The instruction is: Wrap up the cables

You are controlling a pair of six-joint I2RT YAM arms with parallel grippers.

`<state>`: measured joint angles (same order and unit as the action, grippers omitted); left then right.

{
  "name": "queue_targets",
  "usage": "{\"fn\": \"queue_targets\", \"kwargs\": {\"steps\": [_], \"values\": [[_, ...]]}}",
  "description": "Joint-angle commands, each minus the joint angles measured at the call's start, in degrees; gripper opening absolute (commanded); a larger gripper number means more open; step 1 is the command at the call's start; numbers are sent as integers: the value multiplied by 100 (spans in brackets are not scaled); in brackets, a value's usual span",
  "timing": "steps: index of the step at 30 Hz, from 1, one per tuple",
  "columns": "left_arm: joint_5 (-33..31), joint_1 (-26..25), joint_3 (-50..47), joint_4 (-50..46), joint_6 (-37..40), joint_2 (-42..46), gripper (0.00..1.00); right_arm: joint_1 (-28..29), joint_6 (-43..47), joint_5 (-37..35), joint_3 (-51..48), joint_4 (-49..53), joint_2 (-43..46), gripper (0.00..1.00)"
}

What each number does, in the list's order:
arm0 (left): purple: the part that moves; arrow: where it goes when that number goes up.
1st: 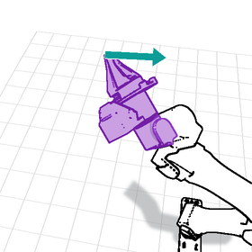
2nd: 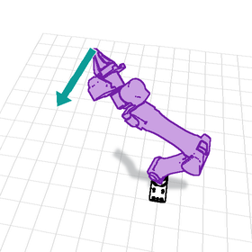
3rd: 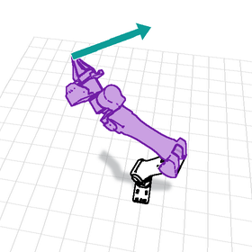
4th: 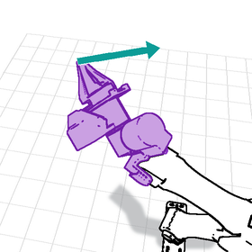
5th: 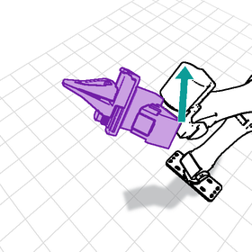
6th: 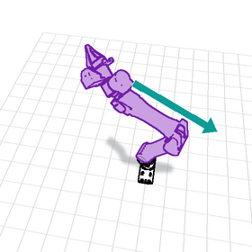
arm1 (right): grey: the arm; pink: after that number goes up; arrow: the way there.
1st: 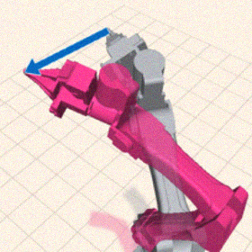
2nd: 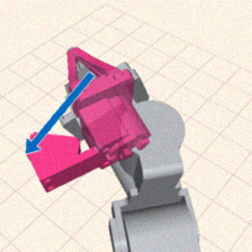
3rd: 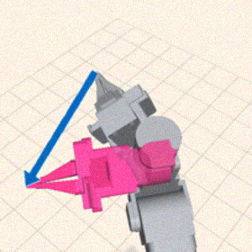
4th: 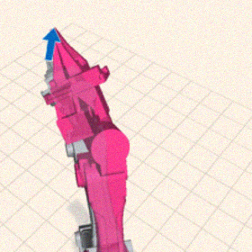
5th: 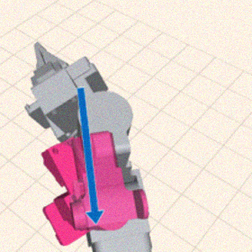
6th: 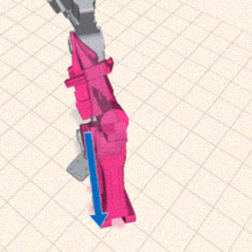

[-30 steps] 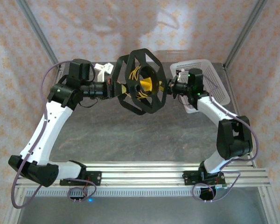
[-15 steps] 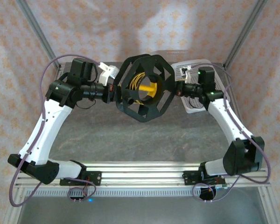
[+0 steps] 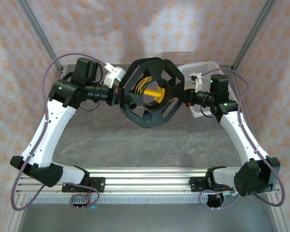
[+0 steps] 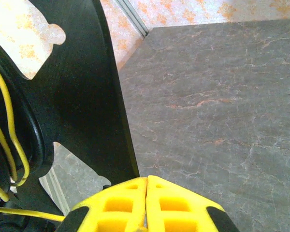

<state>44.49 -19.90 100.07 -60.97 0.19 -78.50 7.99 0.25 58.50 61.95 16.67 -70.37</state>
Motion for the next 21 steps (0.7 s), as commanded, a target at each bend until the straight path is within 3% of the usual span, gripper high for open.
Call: {"fn": "queue_targets", "kwargs": {"steps": [1, 6, 13, 15, 21], "values": [[-540, 4, -32, 211, -222, 146, 0, 71, -600, 185, -50, -534, 36, 0], [-378, 9, -211, 717, -702, 140, 0, 489, -1261, -212, -718, -1401, 217, 11], [-462, 114, -330, 771, -983, 17, 0, 519, -1822, -1736, -606, -867, 70, 26], [-473, 231, -420, 936, -1256, -25, 0, 517, -2447, -1844, -741, -1172, 4, 37], [-174, 457, -937, 1797, -2307, -218, 0, 528, -4721, -1883, -1380, -2885, -249, 52]]}}
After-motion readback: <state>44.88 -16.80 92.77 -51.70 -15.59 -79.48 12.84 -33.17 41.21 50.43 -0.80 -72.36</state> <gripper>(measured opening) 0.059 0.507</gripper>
